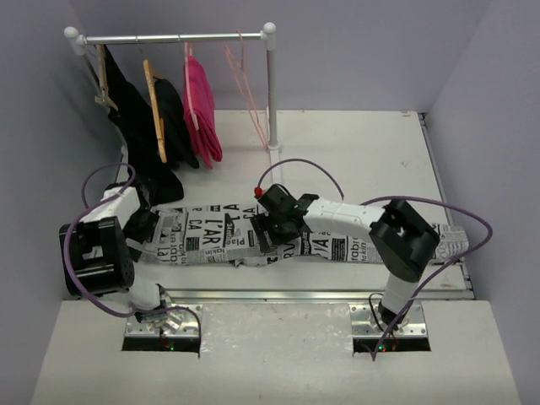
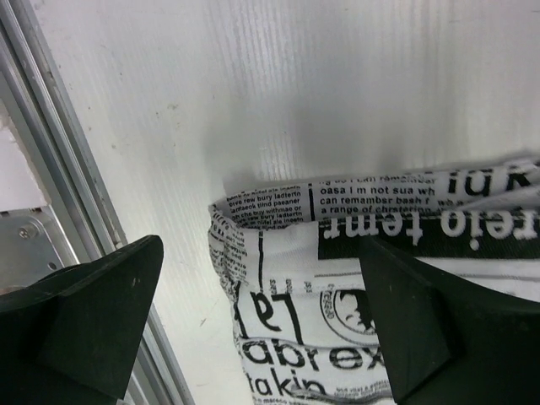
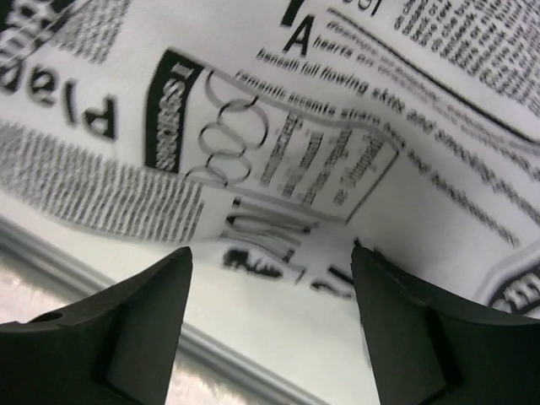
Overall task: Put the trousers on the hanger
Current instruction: Fold the trousers at the center of the board.
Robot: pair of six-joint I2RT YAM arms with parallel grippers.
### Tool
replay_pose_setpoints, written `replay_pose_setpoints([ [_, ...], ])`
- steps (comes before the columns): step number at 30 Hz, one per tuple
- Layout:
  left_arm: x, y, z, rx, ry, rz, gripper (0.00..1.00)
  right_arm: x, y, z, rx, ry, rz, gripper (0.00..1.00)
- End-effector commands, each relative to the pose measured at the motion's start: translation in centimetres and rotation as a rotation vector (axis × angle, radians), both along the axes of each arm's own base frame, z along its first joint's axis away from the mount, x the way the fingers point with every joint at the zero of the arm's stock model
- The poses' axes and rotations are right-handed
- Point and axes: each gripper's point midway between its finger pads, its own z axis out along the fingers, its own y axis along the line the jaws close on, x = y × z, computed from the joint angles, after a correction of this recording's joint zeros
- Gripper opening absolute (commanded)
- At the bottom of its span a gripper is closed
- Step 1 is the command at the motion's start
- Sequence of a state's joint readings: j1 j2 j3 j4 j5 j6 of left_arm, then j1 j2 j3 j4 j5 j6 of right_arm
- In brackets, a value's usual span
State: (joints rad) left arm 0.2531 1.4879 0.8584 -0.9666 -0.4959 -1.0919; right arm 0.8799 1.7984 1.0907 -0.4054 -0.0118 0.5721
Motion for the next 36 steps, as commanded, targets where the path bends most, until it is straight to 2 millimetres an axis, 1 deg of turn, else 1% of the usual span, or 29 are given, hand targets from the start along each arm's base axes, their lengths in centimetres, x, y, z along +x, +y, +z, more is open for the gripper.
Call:
replay_pose_setpoints([
  [1, 1.4, 0.9, 3.9, 0.050, -0.116, -0.064, 1.00, 0.9, 0.2, 6.0, 0.055, -0.111, 0.040, 0.78],
  [2, 1.8, 0.5, 4.2, 0.031, -0.151, -0.109, 1.00, 1.4, -0.1, 7.2, 0.058, -0.148, 0.030, 0.79],
  [4, 1.8, -1.0, 3.4, -0.055, -0.170, -0.170, 1.00, 1.4, -0.2, 8.7, 0.081, -0.175, 0.040, 0.79],
  [5, 1.8, -1.4, 3.4, -0.070, -0.175, -0.194, 1.00, 1.4, -0.4, 8.7, 0.076, -0.179, 0.036, 0.79],
  [7, 2.3, -4.0, 3.0, -0.175, -0.227, -0.280, 0.99, 1.5, -1.7, 8.9, 0.047, -0.210, 0.012, 0.79],
  [8, 3.2, -4.9, 3.4, -0.188, -0.273, -0.335, 0.96, 1.7, -2.4, 9.0, 0.036, -0.228, -0.005, 0.79],
  [9, 4.6, -6.3, 4.4, -0.191, -0.346, -0.426, 0.95, 1.9, -3.5, 8.6, 0.014, -0.235, -0.033, 0.79],
  [11, 6.9, -9.6, 6.4, -0.226, -0.467, -0.611, 0.90, 2.2, -6.1, 7.7, -0.015, -0.218, -0.110, 0.76],
  [12, 7.7, -11.0, 7.5, -0.235, -0.506, -0.668, 0.89, 1.9, -7.6, 6.6, -0.032, -0.190, -0.152, 0.75],
  [14, 9.1, -14.3, 9.1, -0.232, -0.573, -0.810, 0.86, 2.0, -10.2, 6.1, -0.041, -0.179, -0.228, 0.75],
  [15, 9.6, -15.7, 9.5, -0.220, -0.588, -0.859, 0.83, 2.0, -11.4, 6.0, -0.043, -0.181, -0.261, 0.75],
  [16, 9.9, -16.4, 8.8, -0.215, -0.564, -0.871, 0.74, 1.9, -12.2, 6.1, -0.044, -0.182, -0.280, 0.75],
  [17, 10.1, -16.9, 7.9, -0.212, -0.536, -0.875, 0.60, 1.8, -13.2, 6.3, -0.048, -0.185, -0.304, 0.75],
  [18, 10.0, -17.0, 6.5, -0.222, -0.490, -0.854, 0.38, 1.7, -14.5, 6.6, -0.059, -0.193, -0.334, 0.75],
  [19, 9.5, -16.9, 4.4, -0.245, -0.425, -0.816, 0.15, 1.7, -15.1, 6.8, -0.068, -0.197, -0.355, 0.75],
  [20, 9.3, -16.9, 3.3, -0.254, -0.390, -0.790, 0.11, 1.5, -16.5, 6.5, -0.088, -0.189, -0.389, 0.77],
  [22, 7.9, -16.0, 0.4, -0.252, -0.289, -0.694, 0.00, 1.4, -18.9, 7.1, -0.099, -0.203, -0.470, 0.79],
  [23, 7.3, -15.6, -0.7, -0.256, -0.249, -0.645, 0.00, 1.4, -20.1, 6.8, -0.117, -0.193, -0.513, 0.81],
  [24, 6.4, -14.6, -1.9, -0.242, -0.194, -0.574, 0.00, 1.6, -22.0, 7.0, -0.132, -0.202, -0.591, 0.82],
  [26, 5.5, -13.0, -2.9, -0.191, -0.137, -0.505, 0.00, 1.2, -24.0, 6.5, -0.157, -0.189, -0.663, 0.85],
  [27, 5.2, -12.3, -3.3, -0.182, -0.112, -0.478, 0.00, 1.1, -24.8, 6.5, -0.164, -0.191, -0.692, 0.86],
  [28, 4.4, -11.5, -4.1, -0.181, -0.062, -0.433, 0.00, 1.2, -25.9, 6.6, -0.182, -0.206, -0.729, 0.88],
  [29, 4.0, -10.0, -4.5, -0.181, -0.035, -0.370, 0.00, 1.0, -27.0, 6.4, -0.203, -0.204, -0.760, 0.90],
  [31, 2.3, -6.9, -5.6, -0.183, 0.077, -0.243, 0.00, 1.0, -28.3, 6.2, -0.244, -0.205, -0.786, 0.91],
  [32, 2.2, -6.0, -5.7, -0.174, 0.099, -0.207, 0.00, 0.8, -28.8, 6.0, -0.269, -0.196, -0.792, 0.91],
  [33, 1.6, -5.0, -5.8, -0.158, 0.143, -0.175, 0.00, 0.7, -29.2, 5.8, -0.292, -0.191, -0.797, 0.91],
  [34, 1.7, -4.1, -5.7, -0.146, 0.143, -0.148, 0.00, 0.6, -29.6, 5.6, -0.316, -0.186, -0.801, 0.91],
  [36, 1.0, -1.6, -5.0, -0.117, 0.167, -0.049, 0.00, 0.3, -30.9, 5.0, -0.391, -0.170, -0.822, 0.92],
])
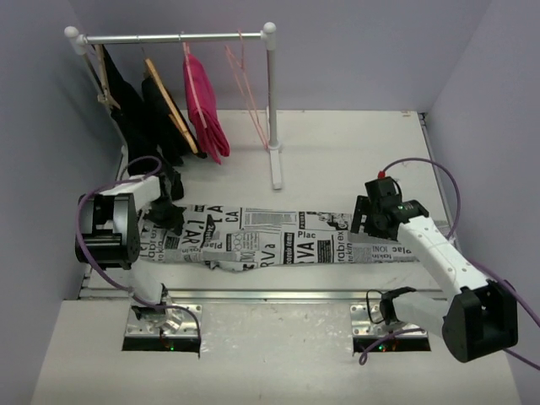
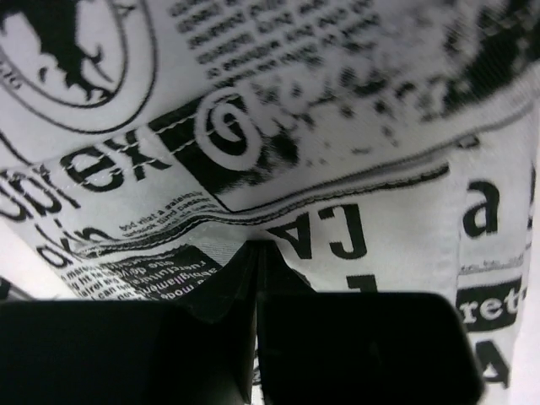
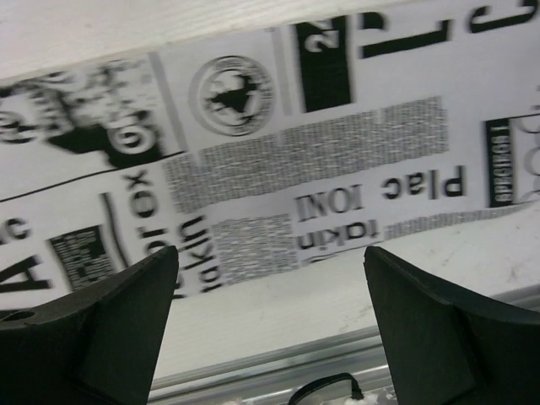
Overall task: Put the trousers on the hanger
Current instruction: Fold the trousers at the center of the board.
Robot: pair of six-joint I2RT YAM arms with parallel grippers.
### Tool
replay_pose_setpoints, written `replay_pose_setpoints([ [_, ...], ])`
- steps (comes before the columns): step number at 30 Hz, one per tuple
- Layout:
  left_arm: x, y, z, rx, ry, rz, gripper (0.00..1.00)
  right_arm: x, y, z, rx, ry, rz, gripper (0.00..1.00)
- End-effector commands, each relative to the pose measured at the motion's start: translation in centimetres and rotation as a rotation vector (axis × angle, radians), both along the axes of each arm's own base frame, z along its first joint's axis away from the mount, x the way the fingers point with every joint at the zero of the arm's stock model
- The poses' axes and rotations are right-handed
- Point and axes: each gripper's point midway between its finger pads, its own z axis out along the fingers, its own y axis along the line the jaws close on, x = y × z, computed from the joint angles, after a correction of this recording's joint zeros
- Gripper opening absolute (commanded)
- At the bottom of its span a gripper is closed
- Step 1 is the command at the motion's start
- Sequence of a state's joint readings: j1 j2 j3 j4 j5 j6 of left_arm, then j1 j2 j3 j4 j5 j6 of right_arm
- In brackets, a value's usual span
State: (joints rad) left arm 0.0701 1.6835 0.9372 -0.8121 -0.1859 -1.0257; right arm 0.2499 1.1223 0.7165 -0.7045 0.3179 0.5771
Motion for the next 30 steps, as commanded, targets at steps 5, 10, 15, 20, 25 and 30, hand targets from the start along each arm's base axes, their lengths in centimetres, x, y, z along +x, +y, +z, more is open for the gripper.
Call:
replay_pose_setpoints([
  [5, -5.1, 10.8, 1.5, 0.320, 0.207, 0.278, 0.00, -0.3, -4.6, -1.1, -0.133, 0.075, -0.152, 0.93],
  [10, -5.5, 11.7, 2.9, 0.363, 0.194, 0.305, 0.00, 0.6, -6.5, -0.7, -0.071, -0.004, -0.267, 0.93],
  [15, -6.5, 10.9, 2.7, 0.333, 0.170, 0.297, 0.00, 1.2, -9.2, -0.3, 0.021, -0.049, -0.384, 0.93],
  [20, -5.1, 9.7, 4.0, 0.261, 0.005, 0.214, 0.00, 2.5, -10.9, -1.0, 0.131, -0.072, -0.475, 0.95],
  [25, -4.4, 8.5, 4.8, 0.201, -0.096, 0.095, 0.00, 3.5, -12.4, -1.5, 0.105, -0.030, -0.480, 0.98],
  [30, -3.5, 7.4, 5.1, 0.152, -0.185, -0.019, 0.00, 3.9, -12.2, -3.1, 0.123, 0.031, -0.461, 0.86],
])
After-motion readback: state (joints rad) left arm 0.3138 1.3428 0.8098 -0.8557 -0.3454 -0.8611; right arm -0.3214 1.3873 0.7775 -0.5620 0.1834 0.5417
